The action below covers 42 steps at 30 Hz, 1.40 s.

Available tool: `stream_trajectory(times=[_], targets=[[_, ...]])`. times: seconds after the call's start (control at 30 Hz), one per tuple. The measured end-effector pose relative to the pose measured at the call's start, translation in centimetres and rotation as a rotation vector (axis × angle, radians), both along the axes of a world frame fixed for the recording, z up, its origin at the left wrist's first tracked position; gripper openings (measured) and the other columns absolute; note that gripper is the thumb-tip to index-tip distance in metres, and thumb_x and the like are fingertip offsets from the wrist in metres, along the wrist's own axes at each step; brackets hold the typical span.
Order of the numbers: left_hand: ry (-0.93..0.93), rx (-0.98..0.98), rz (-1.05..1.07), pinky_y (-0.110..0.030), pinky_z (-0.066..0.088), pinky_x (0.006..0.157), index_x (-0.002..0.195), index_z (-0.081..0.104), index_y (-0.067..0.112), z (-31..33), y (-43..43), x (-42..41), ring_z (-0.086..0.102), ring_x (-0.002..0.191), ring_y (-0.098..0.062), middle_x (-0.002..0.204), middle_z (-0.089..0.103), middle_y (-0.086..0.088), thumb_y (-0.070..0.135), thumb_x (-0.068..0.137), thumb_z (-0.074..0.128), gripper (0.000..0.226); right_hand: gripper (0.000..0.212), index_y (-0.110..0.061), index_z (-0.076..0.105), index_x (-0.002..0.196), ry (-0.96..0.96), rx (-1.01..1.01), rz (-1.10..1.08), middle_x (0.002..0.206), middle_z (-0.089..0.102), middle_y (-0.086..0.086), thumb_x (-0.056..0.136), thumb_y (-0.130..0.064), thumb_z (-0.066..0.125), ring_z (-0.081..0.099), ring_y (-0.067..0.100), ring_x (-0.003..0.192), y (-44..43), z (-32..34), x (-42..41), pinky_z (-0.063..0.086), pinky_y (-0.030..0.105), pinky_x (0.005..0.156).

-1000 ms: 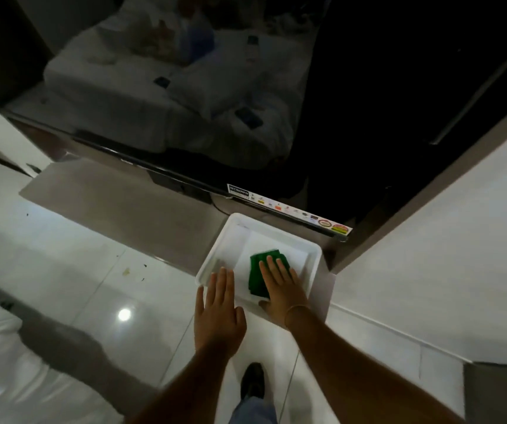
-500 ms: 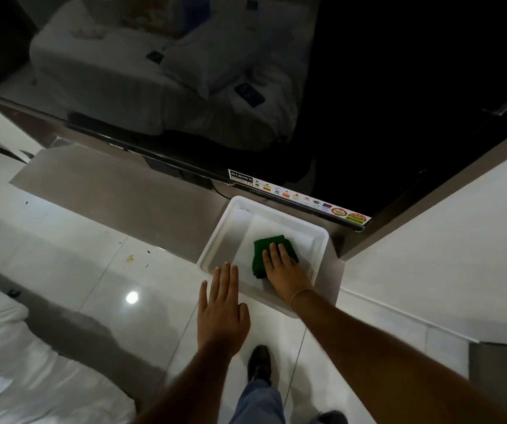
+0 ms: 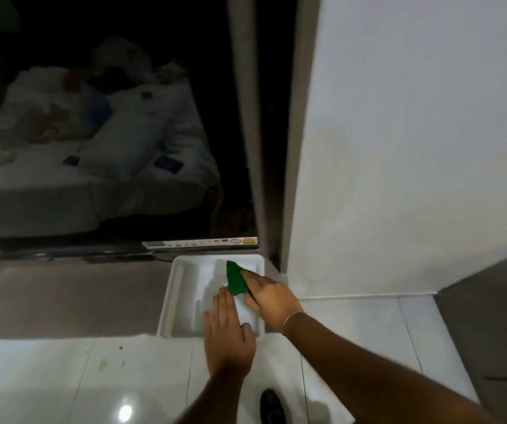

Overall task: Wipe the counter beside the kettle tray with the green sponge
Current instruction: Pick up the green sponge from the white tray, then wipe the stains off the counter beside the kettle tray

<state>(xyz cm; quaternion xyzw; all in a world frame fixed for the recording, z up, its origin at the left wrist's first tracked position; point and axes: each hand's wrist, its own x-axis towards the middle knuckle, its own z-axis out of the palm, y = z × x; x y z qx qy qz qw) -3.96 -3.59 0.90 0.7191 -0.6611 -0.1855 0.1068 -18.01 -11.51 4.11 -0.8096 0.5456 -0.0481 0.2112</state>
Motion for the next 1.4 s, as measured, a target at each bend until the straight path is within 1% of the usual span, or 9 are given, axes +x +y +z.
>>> stream_trajectory(times=[0.13, 0.63, 0.77, 0.87, 0.93, 1.07, 1.17, 1.3, 1.4], targets=[[-0.028, -0.010, -0.169, -0.042, -0.008, 0.137, 0.173, -0.003, 0.016, 0.9, -1.6, -6.7, -0.006, 0.169, -0.020, 0.183, -0.005, -0.004, 0.036, 0.107, 0.041, 0.082, 0.059, -0.014, 0.034, 0.166, -0.051, -0.085, -0.181, 0.162, 0.051, 0.011, 0.112, -0.034, 0.045, 0.065, 0.036, 0.128, 2.8, 2.0, -7.6, 0.056, 0.046, 0.103], [-0.137, -0.137, -1.036, -0.049, 0.000, 0.137, 0.172, -0.009, 0.021, 4.8, 6.3, -47.5, -0.006, 0.169, -0.024, 0.183, -0.009, -0.002, 0.057, 0.109, 0.012, 0.076, 0.047, -0.025, 0.051, 0.152, -0.191, -0.104, -1.144, 0.134, 0.072, 0.002, 0.106, -0.034, 0.054, 0.073, 0.030, 0.108, 26.2, 4.8, -46.4, 0.058, 0.039, 0.086], [-0.086, -0.208, -1.189, -0.046, -0.002, 0.135, 0.173, 0.000, 0.021, 5.6, 11.0, -56.7, 0.003, 0.169, -0.024, 0.182, -0.001, -0.001, 0.057, 0.107, 0.016, 0.077, 0.022, -0.022, 0.071, 0.122, -0.605, -0.295, -1.515, 0.103, 0.077, -0.002, 0.100, -0.022, 0.064, 0.071, 0.015, 0.089, 32.9, 5.7, -54.6, 0.053, 0.026, 0.077], [-0.086, -0.208, -1.306, -0.046, -0.003, 0.134, 0.173, 0.001, 0.021, 5.4, 13.5, -62.0, 0.001, 0.169, -0.022, 0.183, 0.000, 0.000, 0.056, 0.106, 0.015, 0.077, 0.018, -0.011, 0.074, 0.101, -1.088, -0.420, -1.910, 0.097, 0.076, 0.018, 0.104, -0.020, 0.059, 0.071, 0.036, 0.091, 37.3, 6.2, -59.8, 0.055, 0.032, 0.070], [-0.092, -0.205, -1.387, -0.047, -0.003, 0.134, 0.173, -0.002, 0.022, 5.1, 14.4, -65.1, -0.005, 0.169, -0.020, 0.183, -0.003, 0.001, 0.056, 0.106, 0.015, 0.077, 0.035, 0.002, 0.070, 0.112, -1.534, -0.467, -2.087, 0.107, 0.071, 0.033, 0.105, -0.028, 0.052, 0.070, 0.047, 0.098, 39.8, 6.1, -63.2, 0.057, 0.050, 0.076], [-0.102, -0.206, -1.518, -0.050, 0.001, 0.135, 0.174, 0.002, 0.021, 4.1, 15.9, -72.4, -0.003, 0.169, -0.022, 0.183, -0.001, -0.001, 0.053, 0.109, 0.023, 0.075, 0.043, -0.014, 0.073, 0.126, -2.138, -0.727, -1.926, 0.120, 0.079, 0.013, 0.101, -0.046, 0.059, 0.075, 0.033, 0.109, 44.2, 6.9, -69.5, 0.066, 0.047, 0.083], [-0.077, -0.201, -1.586, -0.046, -0.006, 0.135, 0.173, -0.004, 0.020, 3.4, 16.7, -79.0, -0.011, 0.168, -0.019, 0.184, -0.005, -0.001, 0.052, 0.110, 0.022, 0.075, 0.031, -0.018, 0.076, 0.120, -1.867, -0.900, -2.052, 0.117, 0.082, 0.010, 0.093, -0.033, 0.081, 0.082, 0.023, 0.101, 45.7, 7.6, -74.1, 0.068, 0.043, 0.082], [0.024, -0.163, -1.629, -0.050, 0.006, 0.138, 0.173, -0.004, 0.021, 2.9, 17.2, -86.8, -0.011, 0.168, -0.017, 0.184, -0.004, 0.000, 0.052, 0.110, 0.024, 0.076, 0.025, -0.021, 0.071, 0.105, -0.869, -0.798, -2.427, 0.100, 0.075, 0.001, 0.088, -0.028, 0.087, 0.076, 0.029, 0.097, 48.4, 7.9, -80.6, 0.060, 0.040, 0.085], [0.007, -0.125, -1.670, -0.053, 0.011, 0.137, 0.173, -0.008, 0.021, 1.9, 16.8, -90.9, -0.014, 0.168, -0.019, 0.183, -0.010, -0.002, 0.053, 0.110, 0.022, 0.077, 0.022, -0.026, 0.055, 0.107, -0.437, -0.604, -2.444, 0.104, 0.070, 0.008, 0.099, -0.014, 0.071, 0.068, 0.043, 0.105, 49.6, 6.4, -84.2, 0.052, 0.040, 0.085]])
